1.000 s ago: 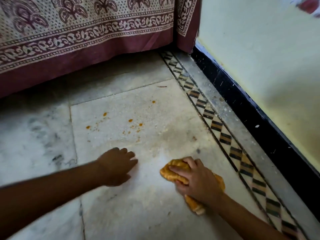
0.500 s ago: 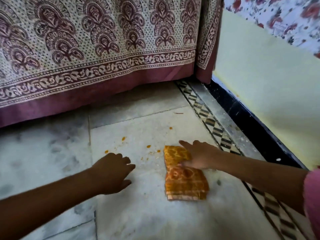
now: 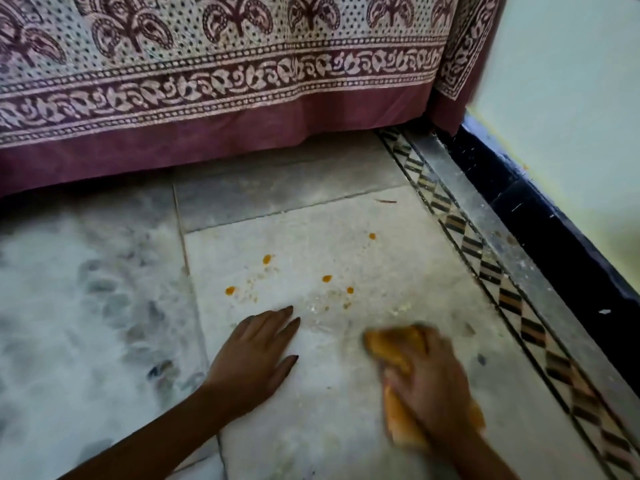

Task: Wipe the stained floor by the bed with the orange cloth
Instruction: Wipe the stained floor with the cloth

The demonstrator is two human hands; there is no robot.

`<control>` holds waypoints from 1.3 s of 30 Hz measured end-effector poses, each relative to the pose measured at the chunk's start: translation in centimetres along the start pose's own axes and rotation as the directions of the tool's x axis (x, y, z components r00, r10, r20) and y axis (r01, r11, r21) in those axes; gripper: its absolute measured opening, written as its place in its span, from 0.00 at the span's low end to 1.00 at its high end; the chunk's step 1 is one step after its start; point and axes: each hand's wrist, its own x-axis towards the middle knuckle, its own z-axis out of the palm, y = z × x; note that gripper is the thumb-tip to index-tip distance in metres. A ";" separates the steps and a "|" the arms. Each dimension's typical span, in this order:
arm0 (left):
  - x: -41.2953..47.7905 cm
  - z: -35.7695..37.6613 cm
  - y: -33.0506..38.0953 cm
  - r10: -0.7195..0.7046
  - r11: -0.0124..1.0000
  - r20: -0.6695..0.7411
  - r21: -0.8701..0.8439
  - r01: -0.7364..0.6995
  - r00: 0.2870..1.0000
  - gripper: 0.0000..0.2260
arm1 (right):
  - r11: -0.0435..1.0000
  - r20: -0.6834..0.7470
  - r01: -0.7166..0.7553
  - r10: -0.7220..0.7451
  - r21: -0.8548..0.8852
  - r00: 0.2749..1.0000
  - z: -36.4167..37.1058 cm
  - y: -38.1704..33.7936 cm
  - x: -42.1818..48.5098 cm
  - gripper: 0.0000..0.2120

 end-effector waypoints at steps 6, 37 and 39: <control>-0.3 0.6 -2.0 0.025 0.993 -0.150 -0.111 -0.042 0.988 0.20 | 0.966 -0.071 -0.258 0.259 0.020 0.963 2.3 -6.5 10.4 0.19; -3.1 0.2 -3.7 -0.171 0.968 -0.237 -0.220 0.118 0.956 0.20 | 0.962 -0.034 -0.269 0.268 -0.036 0.963 3.9 -10.2 13.0 0.30; -3.1 0.1 -3.8 -0.195 0.962 -0.257 -0.237 0.134 0.946 0.19 | 0.988 -0.020 -0.156 0.157 0.011 0.987 4.7 -13.5 11.7 0.28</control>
